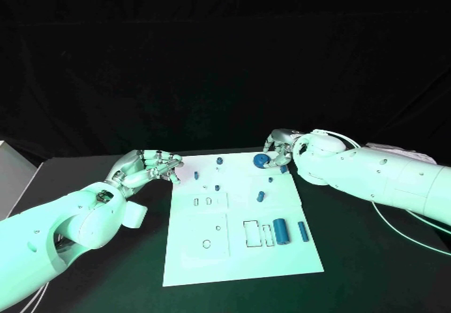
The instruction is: Assemble the parts on the task board
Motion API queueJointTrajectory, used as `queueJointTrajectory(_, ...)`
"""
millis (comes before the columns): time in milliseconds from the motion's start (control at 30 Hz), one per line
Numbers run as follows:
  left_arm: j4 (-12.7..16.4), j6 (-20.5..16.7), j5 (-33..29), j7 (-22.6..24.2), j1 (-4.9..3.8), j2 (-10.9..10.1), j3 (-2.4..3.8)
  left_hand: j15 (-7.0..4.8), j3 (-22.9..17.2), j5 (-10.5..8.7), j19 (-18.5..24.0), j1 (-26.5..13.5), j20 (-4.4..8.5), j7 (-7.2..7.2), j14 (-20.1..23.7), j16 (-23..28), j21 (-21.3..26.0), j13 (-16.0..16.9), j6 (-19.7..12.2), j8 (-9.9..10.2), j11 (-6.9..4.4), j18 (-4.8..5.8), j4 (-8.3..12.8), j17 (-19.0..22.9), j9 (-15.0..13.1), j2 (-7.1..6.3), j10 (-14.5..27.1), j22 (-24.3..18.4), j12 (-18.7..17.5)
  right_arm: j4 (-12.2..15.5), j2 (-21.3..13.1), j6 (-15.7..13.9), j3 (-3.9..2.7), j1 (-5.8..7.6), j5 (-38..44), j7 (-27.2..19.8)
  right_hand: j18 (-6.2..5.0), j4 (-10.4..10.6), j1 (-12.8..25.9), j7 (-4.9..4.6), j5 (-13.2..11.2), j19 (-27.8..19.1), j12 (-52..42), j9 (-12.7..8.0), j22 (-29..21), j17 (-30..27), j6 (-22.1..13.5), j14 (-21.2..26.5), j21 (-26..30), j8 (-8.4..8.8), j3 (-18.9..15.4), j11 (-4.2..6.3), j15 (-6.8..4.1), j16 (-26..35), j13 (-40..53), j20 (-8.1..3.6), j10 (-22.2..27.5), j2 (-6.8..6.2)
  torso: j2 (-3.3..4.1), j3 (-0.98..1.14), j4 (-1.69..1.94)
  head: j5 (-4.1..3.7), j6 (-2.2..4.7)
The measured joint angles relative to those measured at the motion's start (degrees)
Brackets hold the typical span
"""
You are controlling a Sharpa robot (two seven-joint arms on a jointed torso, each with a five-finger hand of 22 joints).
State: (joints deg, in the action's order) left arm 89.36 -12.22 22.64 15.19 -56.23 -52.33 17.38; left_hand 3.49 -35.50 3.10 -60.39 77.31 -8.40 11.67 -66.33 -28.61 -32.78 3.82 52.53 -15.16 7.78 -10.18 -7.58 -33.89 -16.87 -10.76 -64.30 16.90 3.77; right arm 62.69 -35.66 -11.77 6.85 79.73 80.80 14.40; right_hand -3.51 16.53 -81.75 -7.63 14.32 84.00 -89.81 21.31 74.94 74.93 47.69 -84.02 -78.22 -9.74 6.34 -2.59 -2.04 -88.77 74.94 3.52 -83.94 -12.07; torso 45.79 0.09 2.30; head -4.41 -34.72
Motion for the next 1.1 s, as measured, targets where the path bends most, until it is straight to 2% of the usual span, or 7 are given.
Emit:
queueJointTrajectory(433, 0.0, 0.1, 0.2, -0.2, 0.0, 0.0, 0.0, 0.0, 0.0, 0.0, 0.2, 0.0, -0.2, 0.0, 0.0, 0.0, 0.0, 0.0, 0.0, 0.0, 0.0, 0.0, 0.0, -0.1, -0.1, 0.0, 0.0, 0.1, 0.0, -0.6, 1.1, 0.2, 0.05, -0.34, -0.9, 0.0, 0.0, 0.0, 1.3, 0.05, 0.7, 0.0, 0.0, 0.2, 0.0, 0.0, 1.4, 0.0, -0.6, -0.94, 1.0, 0.01, 0.0, -0.2, 0.0, 0.0, 0.0, 1.32, 0.01, 0.0, 0.04, 0.03, -0.21)
queueJointTrajectory(533, 0.0, 0.2, 0.2, -0.2, 0.0, 0.0, 0.0, 0.0, 0.0, 0.0, 0.2, 0.0, -0.2, 0.0, 0.0, 0.0, 0.0, 0.0, 0.0, 0.0, 0.0, 0.0, 0.0, -0.1, -0.1, 0.0, 0.0, 0.1, 0.0, -0.7, 1.2, 0.2, 0.04, -0.38, -1.1, 0.0, 0.0, 0.0, 1.4, 0.27, 1.1, 0.0, 0.0, 0.2, 0.0, 0.0, 2.1, 0.0, -0.6, -1.06, 1.5, 0.01, 0.0, -0.2, 0.0, 0.0, 0.0, 1.44, 0.02, 0.0, 0.04, 0.08, -0.32)
queueJointTrajectory(667, 0.0, 0.2, 0.2, -0.3, 0.0, 0.0, 0.0, 0.0, 0.0, 0.0, 0.2, 0.0, -0.2, 0.0, 0.0, 0.0, 0.0, 0.0, 0.0, 0.0, 0.0, 0.0, 0.0, 0.0, -0.1, 0.0, 0.0, 0.1, 0.0, -0.8, 1.3, 0.2, 0.01, -0.43, -1.4, -0.1, 0.0, -0.1, 1.8, 0.28, 2.3, 0.0, 0.0, 0.2, 0.0, 0.0, 3.2, 0.0, -0.9, -1.42, 2.6, 0.01, 0.0, -0.2, 0.0, 0.0, 0.0, 2.31, 0.04, 0.0, 0.0, 0.15, -0.42)
queueJointTrajectory(700, 0.0, 0.2, 0.2, -0.3, 0.0, 0.0, 0.0, 0.0, -0.1, 0.0, 0.2, 0.0, -0.2, 0.0, 0.0, 0.0, -0.2, 0.0, 0.0, 0.2, 0.12, 0.0, 0.1, 0.0, -0.1, 0.0, 0.1, 0.1, 0.0, -0.8, 1.4, 0.2, 0.0, -0.44, -1.5, -0.1, 0.0, -0.1, 1.5, 0.31, 2.7, 0.0, 0.0, 0.2, 0.0, 0.0, 3.7, 0.0, -0.9, -1.78, 3.1, 0.01, 0.0, -0.2, 0.0, 0.0, 0.0, 2.76, 0.04, 0.0, 0.0, 0.16, -0.44)
queueJointTrajectory(833, -0.1, 0.3, 0.3, -0.3, 0.0, 0.1, 0.01, 0.0, -0.2, 0.0, 0.2, 0.0, -0.2, 0.0, 0.0, 0.0, -0.3, 0.0, 0.0, 0.2, 0.22, 0.0, 0.2, 0.0, -0.1, 0.0, 0.2, 0.2, 0.0, -0.9, 1.4, 0.3, -0.02, -0.44, -1.6, -0.2, 0.0, -0.5, 1.2, 0.36, 2.8, 0.0, 0.0, 0.0, 0.0, 0.0, 4.2, 0.0, -0.9, -1.79, 4.8, 0.01, 0.0, -0.2, 0.0, 0.0, 0.0, 3.06, 0.04, -0.01, -0.02, 0.17, -0.57)
queueJointTrajectory(867, -0.1, 0.3, 0.3, -0.4, 0.0, 0.1, 0.01, 0.0, -0.2, 0.0, 0.2, 0.0, -0.2, 0.0, 0.0, 0.0, -0.3, 0.0, 0.0, 0.2, 0.22, 0.0, 0.2, 0.0, -0.1, 0.0, 0.2, 0.2, 0.0, -0.9, 1.4, 0.3, -0.03, -0.44, -1.6, -0.2, 0.0, -0.6, 1.1, 0.31, 2.1, 0.0, 0.0, -0.2, 0.0, 0.0, 4.6, 0.0, -0.9, -1.57, 5.9, 0.02, 0.0, -0.2, 0.0, 0.0, 0.0, 3.2, 0.04, -0.01, -0.02, 0.17, -0.59)
queueJointTrajectory(1100, -0.3, 0.4, 0.3, -0.5, 0.0, 0.2, 0.01, 0.0, -0.2, 0.0, 0.4, 0.0, 0.01, 0.0, 0.0, 0.0, -0.3, 0.0, 0.0, 0.2, 0.22, 0.0, 0.2, -0.1, -0.1, 0.0, 0.2, 0.2, 0.0, -0.8, 1.4, 0.1, -0.03, -0.51, -1.1, -0.3, 0.0, -2.1, 0.1, 0.27, 0.9, 0.0, 0.0, -1.0, 0.0, 0.0, 5.8, 0.0, -0.9, -0.46, 12.4, 0.02, -0.03, -0.2, 0.0, -0.01, 0.0, 2.8, 0.03, 0.0, -0.04, 0.21, -0.73)
